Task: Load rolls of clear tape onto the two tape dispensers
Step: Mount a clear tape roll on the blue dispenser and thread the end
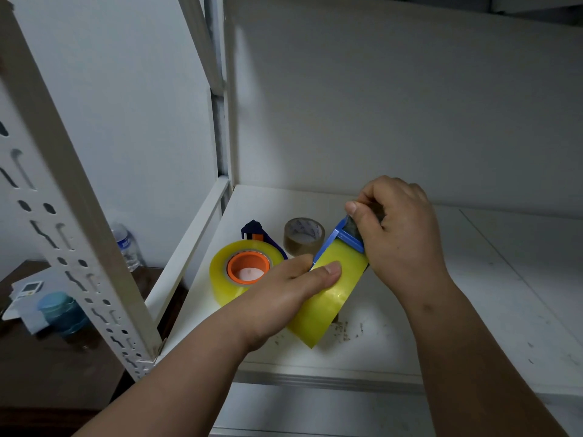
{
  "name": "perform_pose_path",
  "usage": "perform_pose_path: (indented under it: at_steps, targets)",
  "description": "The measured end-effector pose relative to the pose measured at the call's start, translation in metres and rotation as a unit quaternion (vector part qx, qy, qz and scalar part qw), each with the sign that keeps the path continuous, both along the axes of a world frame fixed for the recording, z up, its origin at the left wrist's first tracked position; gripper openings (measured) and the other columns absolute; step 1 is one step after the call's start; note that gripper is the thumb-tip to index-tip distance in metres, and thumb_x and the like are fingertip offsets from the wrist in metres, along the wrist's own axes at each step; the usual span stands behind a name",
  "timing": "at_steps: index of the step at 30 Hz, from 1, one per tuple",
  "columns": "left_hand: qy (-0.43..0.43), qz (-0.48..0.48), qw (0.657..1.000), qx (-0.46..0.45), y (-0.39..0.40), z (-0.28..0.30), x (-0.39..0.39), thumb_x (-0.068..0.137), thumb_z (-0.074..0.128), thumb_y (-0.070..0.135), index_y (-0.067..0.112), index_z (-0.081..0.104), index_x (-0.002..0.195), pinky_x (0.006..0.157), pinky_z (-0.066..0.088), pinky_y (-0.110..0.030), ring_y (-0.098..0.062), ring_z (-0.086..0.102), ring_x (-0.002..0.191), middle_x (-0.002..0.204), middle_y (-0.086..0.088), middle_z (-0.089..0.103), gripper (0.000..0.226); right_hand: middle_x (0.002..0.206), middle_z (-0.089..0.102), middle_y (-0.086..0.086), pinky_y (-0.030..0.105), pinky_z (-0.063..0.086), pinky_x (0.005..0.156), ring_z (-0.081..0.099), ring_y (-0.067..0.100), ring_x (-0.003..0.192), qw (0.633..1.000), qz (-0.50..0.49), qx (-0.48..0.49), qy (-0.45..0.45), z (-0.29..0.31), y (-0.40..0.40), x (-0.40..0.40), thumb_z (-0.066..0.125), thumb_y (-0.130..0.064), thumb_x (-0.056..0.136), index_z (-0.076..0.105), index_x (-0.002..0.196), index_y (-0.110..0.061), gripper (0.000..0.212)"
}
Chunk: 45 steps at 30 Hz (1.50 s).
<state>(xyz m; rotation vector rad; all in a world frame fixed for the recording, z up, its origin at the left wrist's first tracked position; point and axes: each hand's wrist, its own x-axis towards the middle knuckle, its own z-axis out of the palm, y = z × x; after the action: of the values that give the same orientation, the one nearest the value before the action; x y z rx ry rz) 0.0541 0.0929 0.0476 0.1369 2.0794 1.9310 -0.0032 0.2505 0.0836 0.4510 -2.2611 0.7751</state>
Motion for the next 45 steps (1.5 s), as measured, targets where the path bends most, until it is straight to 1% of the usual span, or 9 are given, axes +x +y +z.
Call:
perform_pose_path:
  at_steps: [6, 14, 18, 22, 27, 31, 34, 37, 45]
  targets:
    - [-0.006, 0.024, 0.998, 0.060, 0.002, -0.007, -0.004, 0.078, 0.061, 0.044, 0.003, 0.066, 0.112, 0.082, 0.057, -0.038, -0.040, 0.069, 0.099, 0.111, -0.029, 0.066, 0.054, 0.085, 0.048, -0.005, 0.049, 0.048, 0.076, 0.054, 0.024, 0.085, 0.997, -0.008, -0.067, -0.022, 0.002, 0.001, 0.003, 0.059, -0.030, 0.081, 0.057, 0.076, -0.018, 0.013]
    - [-0.021, 0.070, 0.993, 0.091, 0.002, -0.009, -0.008, 0.062, 0.075, 0.055, -0.011, 0.067, 0.101, 0.069, 0.061, -0.038, -0.030, 0.072, 0.069, 0.090, -0.029, 0.073, 0.077, 0.087, 0.049, -0.004, 0.052, 0.048, 0.076, 0.054, 0.023, 0.083, 0.999, -0.010, -0.039, 0.004, 0.005, 0.003, 0.004, 0.059, -0.028, 0.085, 0.055, 0.078, -0.018, 0.013]
    - [-0.032, 0.037, 0.997, 0.066, 0.000, -0.013, -0.009, 0.062, 0.076, 0.057, 0.004, 0.070, 0.107, 0.087, 0.057, -0.044, -0.034, 0.074, 0.091, 0.102, -0.021, 0.075, 0.070, 0.085, 0.051, -0.003, 0.039, 0.046, 0.070, 0.050, 0.015, 0.075, 0.999, -0.013, -0.050, -0.007, 0.004, 0.005, -0.001, 0.062, -0.026, 0.087, 0.055, 0.078, -0.017, 0.015]
    - [-0.066, -0.004, 0.991, 0.119, -0.007, -0.016, -0.010, 0.069, 0.071, 0.030, 0.014, 0.064, 0.117, 0.076, 0.061, -0.034, -0.029, 0.073, 0.090, 0.103, -0.010, 0.077, 0.051, 0.081, 0.055, -0.001, 0.020, 0.038, 0.061, 0.047, 0.011, 0.072, 0.997, -0.011, -0.059, -0.044, 0.005, 0.007, -0.002, 0.061, -0.023, 0.089, 0.054, 0.077, -0.016, 0.016]
    - [-0.053, 0.004, 0.990, 0.128, -0.008, -0.024, -0.011, 0.076, 0.069, 0.032, 0.016, 0.065, 0.120, 0.090, 0.057, -0.042, -0.040, 0.068, 0.107, 0.113, -0.015, 0.074, 0.047, 0.080, 0.056, -0.001, 0.023, 0.039, 0.060, 0.053, 0.013, 0.074, 0.995, -0.009, -0.081, -0.064, 0.006, 0.010, -0.004, 0.060, -0.024, 0.090, 0.053, 0.078, -0.016, 0.016]
    - [-0.041, 0.022, 0.992, 0.118, -0.005, -0.025, -0.011, 0.080, 0.068, 0.036, 0.016, 0.069, 0.114, 0.096, 0.054, -0.043, -0.035, 0.068, 0.108, 0.112, -0.011, 0.075, 0.040, 0.079, 0.057, 0.000, 0.026, 0.040, 0.059, 0.054, 0.016, 0.072, 0.993, -0.014, -0.092, -0.070, 0.004, 0.011, -0.007, 0.058, -0.025, 0.092, 0.052, 0.079, -0.017, 0.016]
    - [-0.022, 0.030, 0.994, 0.099, -0.003, -0.026, -0.012, 0.076, 0.074, 0.043, 0.012, 0.071, 0.109, 0.103, 0.045, -0.053, -0.030, 0.066, 0.104, 0.112, -0.014, 0.073, 0.046, 0.078, 0.056, 0.002, 0.030, 0.041, 0.059, 0.054, 0.020, 0.072, 0.993, -0.016, -0.086, -0.078, 0.003, 0.012, -0.010, 0.056, -0.026, 0.093, 0.049, 0.079, -0.017, 0.018]
    - [-0.043, 0.044, 0.991, 0.120, -0.003, -0.023, -0.011, 0.072, 0.077, 0.044, -0.003, 0.063, 0.114, 0.101, 0.044, -0.058, -0.035, 0.063, 0.097, 0.117, -0.032, 0.065, 0.065, 0.080, 0.056, 0.003, 0.032, 0.042, 0.060, 0.053, 0.020, 0.073, 0.993, -0.017, -0.081, -0.082, 0.004, 0.013, -0.010, 0.054, -0.028, 0.094, 0.048, 0.081, -0.016, 0.018]
    - [-0.040, 0.089, 0.990, 0.106, 0.004, -0.020, -0.010, 0.063, 0.078, 0.062, -0.004, 0.068, 0.105, 0.091, 0.052, -0.059, -0.048, 0.067, 0.100, 0.104, -0.029, 0.071, 0.079, 0.071, 0.053, -0.003, 0.029, 0.041, 0.057, 0.050, 0.015, 0.064, 0.992, -0.011, -0.083, -0.097, 0.008, 0.011, -0.008, 0.052, -0.031, 0.095, 0.047, 0.084, -0.018, 0.018]
